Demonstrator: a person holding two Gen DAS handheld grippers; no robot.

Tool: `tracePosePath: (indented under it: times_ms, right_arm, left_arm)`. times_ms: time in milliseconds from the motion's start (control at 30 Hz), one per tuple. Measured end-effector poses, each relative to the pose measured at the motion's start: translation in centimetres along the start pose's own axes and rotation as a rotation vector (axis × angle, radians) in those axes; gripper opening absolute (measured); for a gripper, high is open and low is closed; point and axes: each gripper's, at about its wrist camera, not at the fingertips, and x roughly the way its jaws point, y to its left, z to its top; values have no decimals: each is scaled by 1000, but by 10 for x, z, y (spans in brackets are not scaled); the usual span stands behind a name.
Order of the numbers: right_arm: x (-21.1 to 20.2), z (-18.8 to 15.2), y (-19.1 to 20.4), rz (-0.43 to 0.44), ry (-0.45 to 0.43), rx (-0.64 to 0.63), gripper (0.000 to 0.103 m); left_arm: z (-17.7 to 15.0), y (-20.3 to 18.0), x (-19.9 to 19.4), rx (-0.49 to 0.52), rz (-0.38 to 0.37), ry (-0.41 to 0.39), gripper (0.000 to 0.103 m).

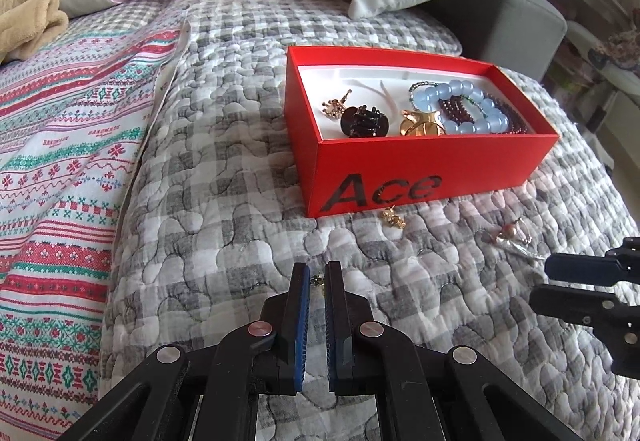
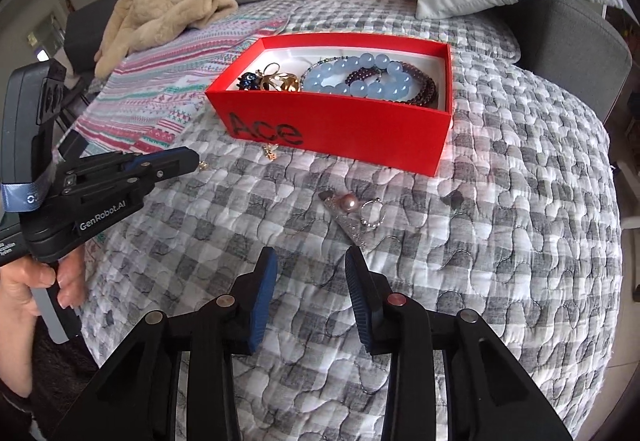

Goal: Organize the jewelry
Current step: 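Grasp the pink pearl earring with the right tool while the left tool holds its earring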

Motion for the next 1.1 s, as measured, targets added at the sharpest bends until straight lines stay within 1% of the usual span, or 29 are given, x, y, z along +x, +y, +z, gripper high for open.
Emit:
tracePosePath:
  times_ms: [67,133,267,300,433,600,733,833,900,1000,1067,1100]
  right_arm:
    - [10,2,-3,-14,23,-2,27]
    - [15,4,-3,-19,17,-8,26]
    - [14,9,-6,-16,23,21,26]
    - [11,9,-6,-16,21,12,26]
    - [0,12,-4,-29,-24,-26,26]
    - [-4,21,-27,-68,-50,64,26]
    - [2,23,-35,-76,-32,80,26]
    - [11,23,-27,-72,-7,53,26]
    - [18,22,-21,-102,2,27,25]
    - [18,23,-18,-119,-5,17,22]
    - [19,23,-20,-127,-5,21,16]
    - [19,23,-21,-129,-4,21,16]
  left_arm:
    - [-1,0,0,-4,-2,2,2]
    - [-1,0,0,-10,-4,3,2]
    - [-1,1,1,-11,-3,7,2]
    - [-1,1,1,-11,-4,7,2]
    - [0,3,3,-11,-2,12,2]
    - [1,5,6,-18,-8,20,2]
    - [2,4,8,-19,-11,24,2]
    - [3,3,9,-18,-13,24,2]
    - [3,3,9,-20,-14,24,2]
    - [3,3,9,-18,-15,24,2]
    - [2,3,9,-17,-15,24,2]
    - [2,3,9,-17,-15,24,2]
